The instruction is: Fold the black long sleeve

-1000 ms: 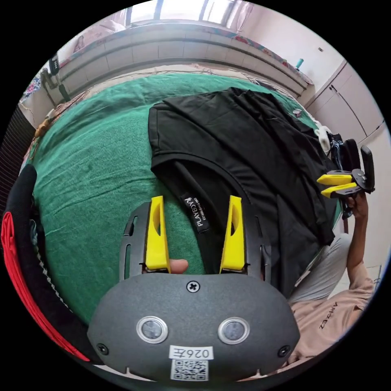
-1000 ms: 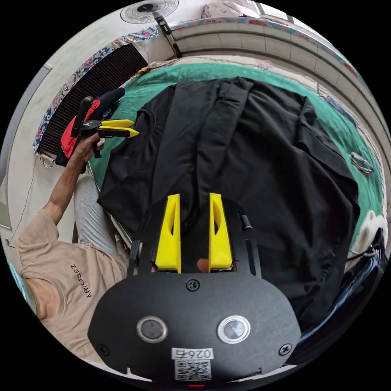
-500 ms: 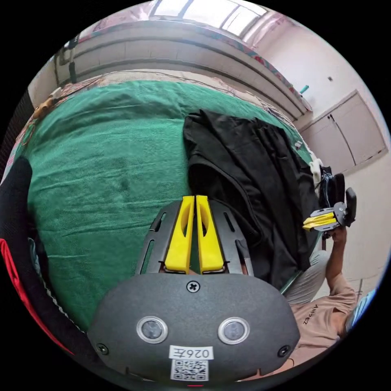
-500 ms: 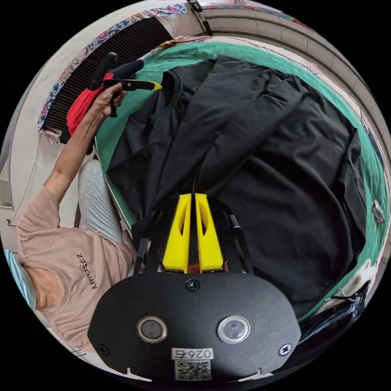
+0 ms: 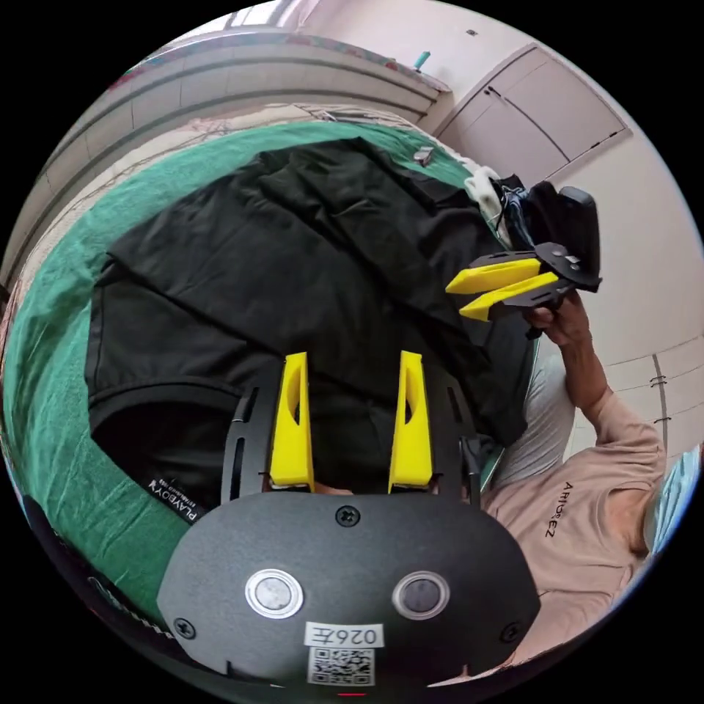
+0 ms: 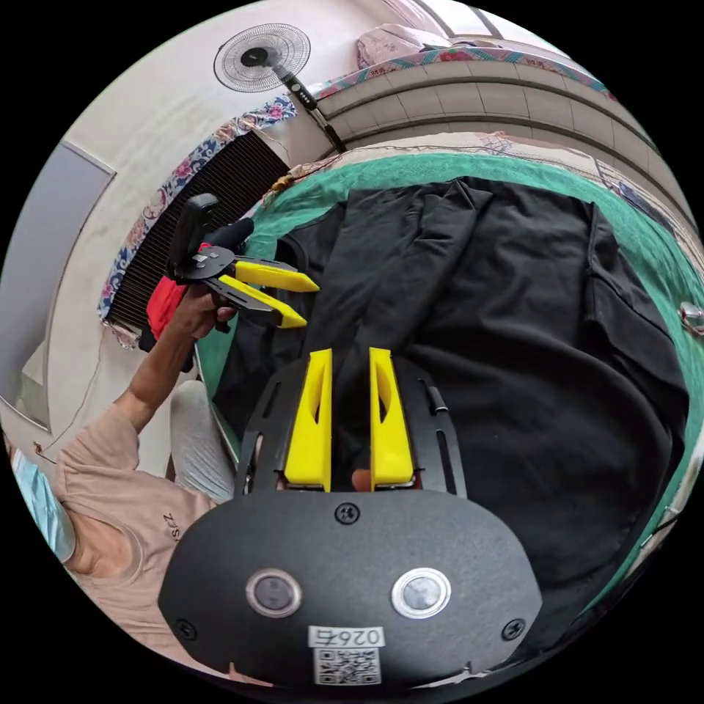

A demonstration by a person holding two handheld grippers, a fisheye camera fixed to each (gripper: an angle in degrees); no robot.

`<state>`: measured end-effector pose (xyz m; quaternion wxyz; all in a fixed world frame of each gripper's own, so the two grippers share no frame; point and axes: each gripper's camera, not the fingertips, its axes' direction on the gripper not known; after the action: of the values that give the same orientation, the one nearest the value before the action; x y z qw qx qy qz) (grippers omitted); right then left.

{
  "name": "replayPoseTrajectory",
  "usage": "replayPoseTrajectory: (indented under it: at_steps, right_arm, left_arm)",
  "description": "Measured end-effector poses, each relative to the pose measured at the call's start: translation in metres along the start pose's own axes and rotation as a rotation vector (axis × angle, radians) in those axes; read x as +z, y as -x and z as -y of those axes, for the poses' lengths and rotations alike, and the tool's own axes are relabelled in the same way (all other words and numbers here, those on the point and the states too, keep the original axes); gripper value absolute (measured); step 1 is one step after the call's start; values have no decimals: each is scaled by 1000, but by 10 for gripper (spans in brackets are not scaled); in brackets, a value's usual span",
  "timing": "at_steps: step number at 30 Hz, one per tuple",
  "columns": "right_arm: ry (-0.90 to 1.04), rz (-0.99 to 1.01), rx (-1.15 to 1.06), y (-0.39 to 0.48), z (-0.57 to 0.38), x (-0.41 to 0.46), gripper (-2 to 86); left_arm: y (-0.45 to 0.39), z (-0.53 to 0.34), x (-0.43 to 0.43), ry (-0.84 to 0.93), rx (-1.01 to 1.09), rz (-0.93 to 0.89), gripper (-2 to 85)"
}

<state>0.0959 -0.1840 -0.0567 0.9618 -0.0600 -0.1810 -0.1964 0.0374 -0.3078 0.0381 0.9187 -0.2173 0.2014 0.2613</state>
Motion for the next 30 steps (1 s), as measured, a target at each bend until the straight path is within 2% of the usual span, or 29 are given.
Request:
replayPoseTrajectory:
  at_steps: [1, 4, 7, 10, 12, 14, 17, 20, 22, 24, 26, 28, 30]
  right_arm:
    - [9, -34, -7, 3, 1, 4, 61]
    - [161, -203, -73, 14, 9, 30, 2]
    - [245, -252, -104, 16, 6, 15, -10]
    - [285, -333, -112, 11, -14, -19, -11]
    - [200, -283, -71, 3, -27, -48, -9]
    - [70, -183, -43, -2, -32, -63, -4]
    - [-67, -51, 6, -8, -29, -61, 36]
    - [-121, -46, 44, -11, -10, -38, 77]
    - [-120, -58, 66, -14, 4, -21, 85]
    - [-103, -88, 70, -17, 22, -1, 93]
    - [-92, -102, 60, -17, 30, 11, 93]
    - [-70, -146, 36, -16, 38, 21, 85]
    - [36, -250, -47, -11, 50, 40, 4]
  left_arm:
    - [-2, 0, -3, 2, 20, 60, 116]
    - [5, -2, -24, 0, 85, -24, 12]
    - [24, -16, -62, -117, 108, -136, -1]
    - [52, -37, -105, -317, 100, -283, -5]
    - [77, -49, -128, -437, 72, -414, -6]
    - [87, -53, -137, -473, 74, -465, -6]
    - [91, -50, -144, -470, 103, -501, -6]
    - [98, -28, -153, -419, 99, -530, -5]
    - [112, -11, -180, -527, 55, -466, -4]
    - [145, 1, -238, -863, -100, -274, 3]
    - [172, 0, -253, -989, -268, -297, 20]
    - [184, 5, -243, -937, -247, -376, 39]
    - [175, -1, -210, -732, -180, -289, 31]
